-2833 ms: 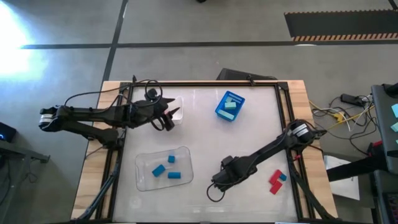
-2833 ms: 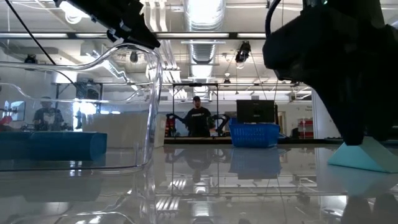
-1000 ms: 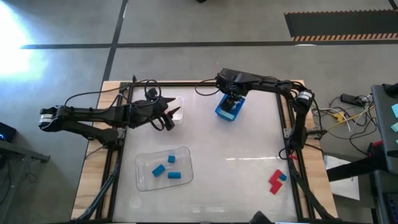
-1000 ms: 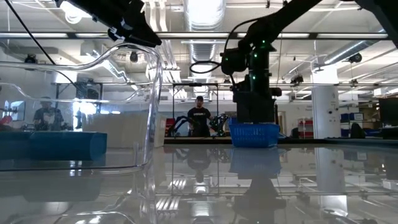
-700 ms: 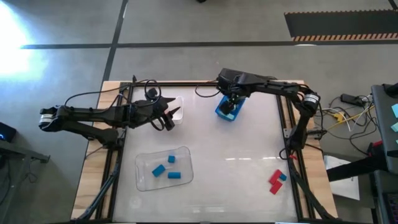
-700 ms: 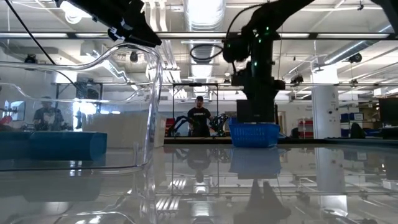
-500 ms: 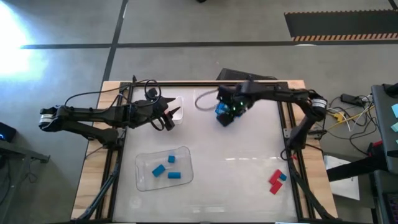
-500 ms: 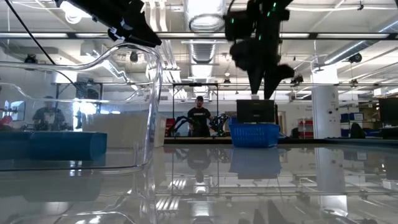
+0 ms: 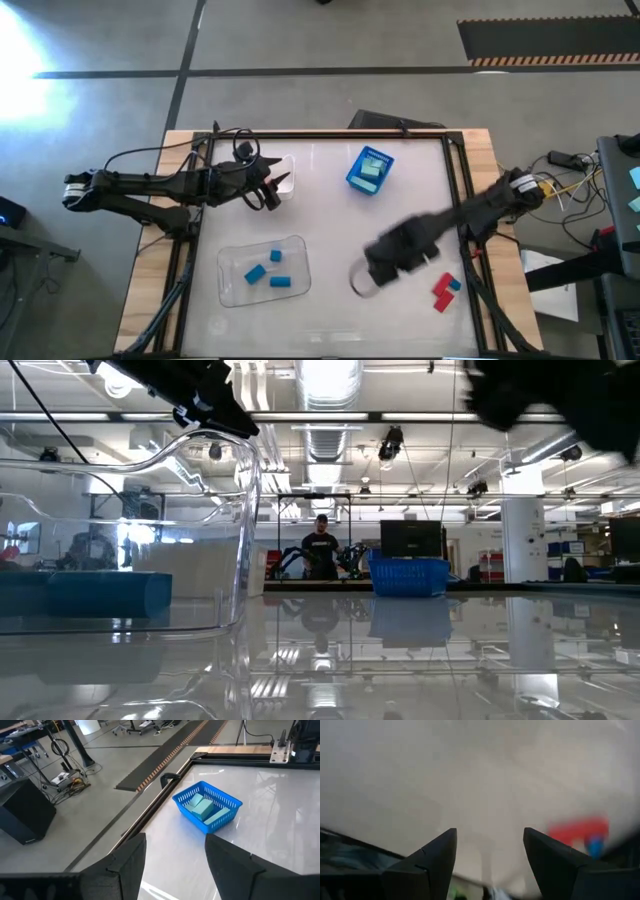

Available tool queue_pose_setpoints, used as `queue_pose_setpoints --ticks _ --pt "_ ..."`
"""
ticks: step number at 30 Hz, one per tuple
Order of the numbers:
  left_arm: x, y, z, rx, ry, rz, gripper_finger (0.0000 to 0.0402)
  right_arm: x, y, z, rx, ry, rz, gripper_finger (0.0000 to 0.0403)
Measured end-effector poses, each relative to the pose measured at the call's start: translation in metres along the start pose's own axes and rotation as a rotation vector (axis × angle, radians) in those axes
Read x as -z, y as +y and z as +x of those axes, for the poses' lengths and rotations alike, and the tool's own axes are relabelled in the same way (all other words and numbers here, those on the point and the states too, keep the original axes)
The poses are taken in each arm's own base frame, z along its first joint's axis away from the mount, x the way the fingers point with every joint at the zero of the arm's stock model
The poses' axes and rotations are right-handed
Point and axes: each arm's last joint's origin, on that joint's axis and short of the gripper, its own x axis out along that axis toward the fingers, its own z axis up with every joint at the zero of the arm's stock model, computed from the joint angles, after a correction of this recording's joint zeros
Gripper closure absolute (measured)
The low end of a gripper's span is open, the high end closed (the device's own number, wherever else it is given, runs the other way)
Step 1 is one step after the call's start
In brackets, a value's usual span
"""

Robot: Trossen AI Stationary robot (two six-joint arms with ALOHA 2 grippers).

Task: Sort & place blocks by color
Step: Put the red block into the white bin

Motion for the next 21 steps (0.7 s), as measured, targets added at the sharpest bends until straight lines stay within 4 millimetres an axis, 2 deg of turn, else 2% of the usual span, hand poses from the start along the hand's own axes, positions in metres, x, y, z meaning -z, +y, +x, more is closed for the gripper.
queue_pose_setpoints --ticks 5,8,12,21 --pt "0.001 0.000 0.000 0.000 0.002 0.001 0.0214 0.054 -0.019 0.048 0.174 0.157 0.143 0.0182" --pt "0.001 0.000 0.000 0.000 0.001 0.000 0.0214 0.071 -0.030 0.069 0.229 0.148 0.177 0.0188" --pt "0.000 0.000 0.000 0.000 0.000 0.007 0.0214 0.073 -0.046 0.086 0.303 0.125 0.222 0.0226" --pt "-0.002 0.000 0.000 -0.001 -0.022 0.019 0.0214 0.059 -0.072 0.109 0.398 0.099 0.228 0.0362"
